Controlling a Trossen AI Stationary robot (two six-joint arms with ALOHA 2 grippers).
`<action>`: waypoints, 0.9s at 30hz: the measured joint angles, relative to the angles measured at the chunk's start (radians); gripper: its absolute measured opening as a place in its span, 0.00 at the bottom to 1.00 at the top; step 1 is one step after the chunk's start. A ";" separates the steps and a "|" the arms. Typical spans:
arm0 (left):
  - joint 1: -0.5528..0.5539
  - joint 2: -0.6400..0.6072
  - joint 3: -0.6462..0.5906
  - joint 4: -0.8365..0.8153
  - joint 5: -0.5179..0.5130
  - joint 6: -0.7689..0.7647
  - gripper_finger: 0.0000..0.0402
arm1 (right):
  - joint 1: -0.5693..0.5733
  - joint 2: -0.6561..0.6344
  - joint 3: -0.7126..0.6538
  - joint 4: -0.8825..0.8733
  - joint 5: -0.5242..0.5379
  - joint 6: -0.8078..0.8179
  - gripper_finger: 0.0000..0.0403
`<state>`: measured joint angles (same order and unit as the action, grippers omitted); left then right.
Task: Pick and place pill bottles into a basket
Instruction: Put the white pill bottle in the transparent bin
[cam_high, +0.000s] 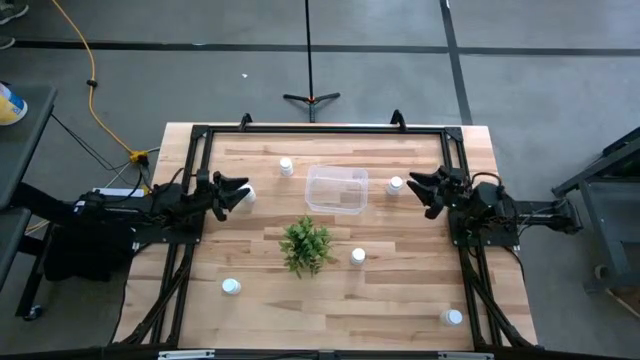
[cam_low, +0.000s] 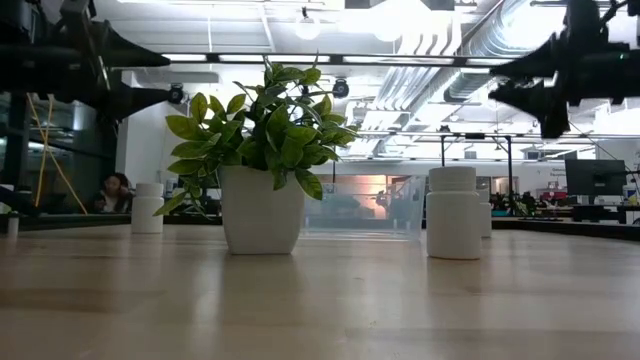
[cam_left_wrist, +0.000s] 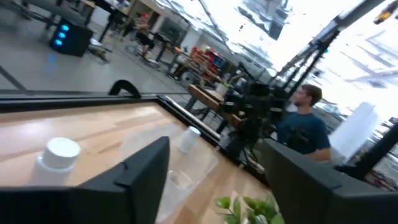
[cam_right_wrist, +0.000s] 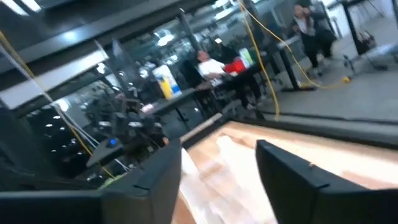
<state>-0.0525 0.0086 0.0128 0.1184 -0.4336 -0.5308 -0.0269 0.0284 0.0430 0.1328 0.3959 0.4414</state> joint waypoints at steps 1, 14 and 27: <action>0.000 0.000 0.000 -0.002 -0.010 0.000 0.77 | 0.000 0.000 0.014 0.005 -0.004 -0.007 0.53; 0.000 0.000 0.000 -0.014 -0.075 0.002 0.72 | 0.000 0.160 0.254 -0.223 0.152 -0.086 0.60; 0.000 0.000 0.000 -0.015 -0.075 0.001 0.65 | 0.000 0.480 0.519 -0.499 0.103 -0.146 0.60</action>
<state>-0.0525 0.0086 0.0132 0.1036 -0.5083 -0.5297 -0.0265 0.5082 0.5624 -0.3664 0.4987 0.2954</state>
